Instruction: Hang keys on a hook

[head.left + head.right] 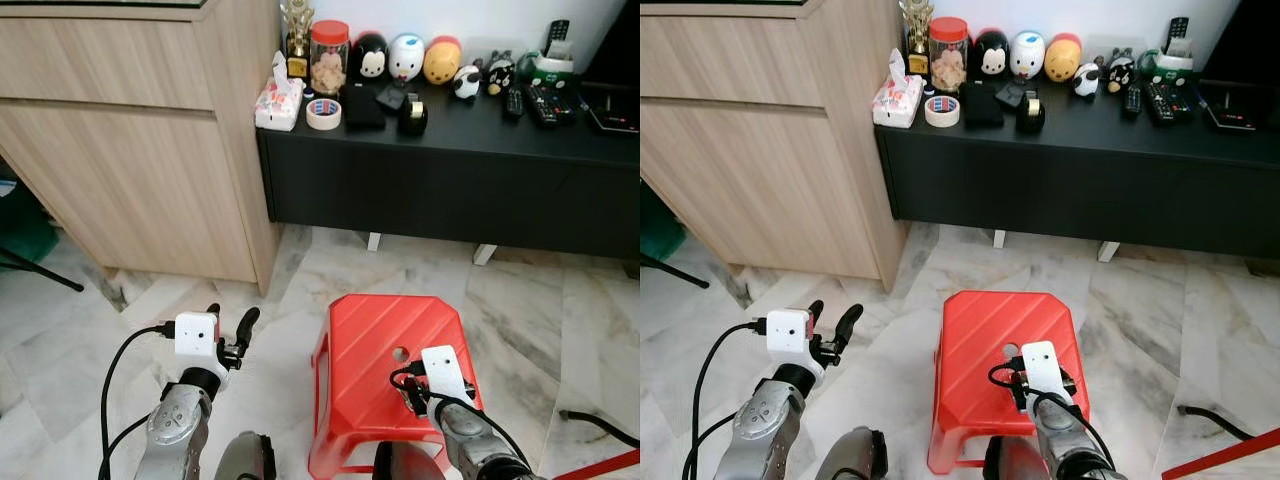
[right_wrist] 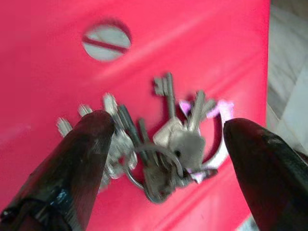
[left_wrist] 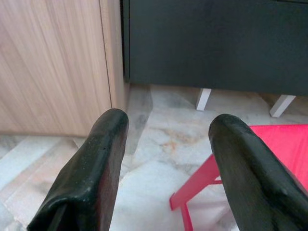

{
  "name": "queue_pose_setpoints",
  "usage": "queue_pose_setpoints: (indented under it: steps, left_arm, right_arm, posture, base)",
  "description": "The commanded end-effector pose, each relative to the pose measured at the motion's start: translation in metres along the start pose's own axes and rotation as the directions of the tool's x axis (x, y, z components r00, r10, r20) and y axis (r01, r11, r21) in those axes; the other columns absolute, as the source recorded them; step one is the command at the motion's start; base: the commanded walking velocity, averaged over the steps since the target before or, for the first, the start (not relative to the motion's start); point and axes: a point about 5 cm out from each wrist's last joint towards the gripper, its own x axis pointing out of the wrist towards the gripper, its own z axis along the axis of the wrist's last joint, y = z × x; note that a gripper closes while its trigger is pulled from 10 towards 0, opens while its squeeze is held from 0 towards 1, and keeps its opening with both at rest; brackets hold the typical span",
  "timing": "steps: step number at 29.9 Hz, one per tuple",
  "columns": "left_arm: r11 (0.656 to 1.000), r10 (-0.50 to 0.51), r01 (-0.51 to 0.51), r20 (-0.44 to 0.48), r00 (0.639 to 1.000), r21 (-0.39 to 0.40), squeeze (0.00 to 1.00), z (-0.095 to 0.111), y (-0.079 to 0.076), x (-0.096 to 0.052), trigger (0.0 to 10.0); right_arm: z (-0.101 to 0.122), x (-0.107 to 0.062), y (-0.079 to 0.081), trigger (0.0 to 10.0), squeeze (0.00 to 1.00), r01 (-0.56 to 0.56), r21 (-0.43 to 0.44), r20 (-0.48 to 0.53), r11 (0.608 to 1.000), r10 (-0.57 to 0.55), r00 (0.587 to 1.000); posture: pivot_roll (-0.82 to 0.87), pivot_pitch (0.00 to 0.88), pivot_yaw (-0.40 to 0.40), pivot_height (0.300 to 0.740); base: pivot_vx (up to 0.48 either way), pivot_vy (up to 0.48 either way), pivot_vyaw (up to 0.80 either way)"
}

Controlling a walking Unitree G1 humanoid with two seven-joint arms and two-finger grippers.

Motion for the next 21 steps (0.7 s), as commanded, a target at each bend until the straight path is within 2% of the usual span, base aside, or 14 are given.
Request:
queue_pose_setpoints:
  steps: [1,5,11,12,13,14,15,16,21]
  left_arm:
    - [1.0,-0.002,0.002,-0.025,1.0,-0.003,0.0,-0.003,-0.002,-0.003,10.0]
    - [1.0,-0.003,0.003,-0.031,1.0,-0.004,0.0,-0.002,-0.003,-0.003,10.0]
    - [1.0,-0.001,0.001,-0.042,0.999,-0.001,0.0,-0.001,-0.001,-0.003,10.0]
    - [1.0,-0.001,0.001,-0.042,0.999,-0.001,0.0,-0.001,-0.001,-0.003,10.0]
    - [1.0,-0.001,0.001,-0.042,0.999,-0.001,0.0,-0.001,-0.001,-0.003,10.0]
    - [1.0,-0.001,0.001,-0.043,0.999,0.0,0.0,0.0,-0.001,-0.003,10.0]
    - [1.0,-0.001,0.001,-0.044,0.999,0.0,0.0,0.0,-0.001,-0.003,10.0]
    - [1.0,-0.001,0.001,-0.044,0.999,0.001,0.0,0.0,-0.001,-0.003,10.0]
    - [1.0,0.001,-0.001,-0.049,0.999,0.002,0.0,0.0,-0.001,-0.003,10.0]
  right_arm:
    - [-0.009,-0.001,-0.003,10.0,0.0,0.014,-0.009,-0.05,1.0,-0.014,0.999]
    - [-0.021,-0.003,-0.001,10.0,0.0,0.01,-0.02,-0.1,1.0,-0.012,0.995]
    - [-0.027,-0.004,0.003,10.0,0.0,-0.004,-0.007,-0.119,1.0,0.003,0.993]
    - [-0.028,-0.004,0.003,9.5,0.0,-0.005,-0.006,-0.121,1.0,0.004,0.993]
    - [-0.028,-0.005,0.003,9.5,0.0,-0.005,-0.006,-0.123,1.0,0.004,0.992]
    - [-0.028,-0.005,0.003,0.4,0.0,-0.006,-0.004,-0.124,1.0,0.005,0.992]
    - [-0.028,-0.005,0.003,0.4,0.0,-0.006,-0.003,-0.124,1.0,0.006,0.992]
    - [-0.028,-0.005,0.003,0.0,0.0,-0.006,-0.003,-0.123,1.0,0.006,0.992]
    - [-0.026,-0.004,0.003,0.0,0.0,-0.005,0.003,-0.115,1.0,0.005,0.993]
  posture:
    - [0.06,0.167,-0.053,0.646]
    - [0.06,0.167,-0.053,0.646]
    - [0.06,0.166,-0.049,0.646]
    - [0.06,0.167,-0.048,0.646]
    - [0.06,0.167,-0.047,0.646]
    - [0.06,0.167,-0.047,0.646]
    - [0.06,0.167,-0.047,0.646]
    - [0.06,0.167,-0.047,0.646]
    - [0.06,0.167,-0.046,0.646]
  base:
    - [0.0,0.0,0.0]
    - [0.0,0.0,0.0]
    - [0.0,0.0,0.0]
    - [0.0,0.0,0.0]
    - [0.0,0.0,0.0]
    - [0.0,0.0,0.0]
    - [0.0,0.0,0.0]
    - [0.0,0.0,0.0]
    - [0.0,0.0,0.0]
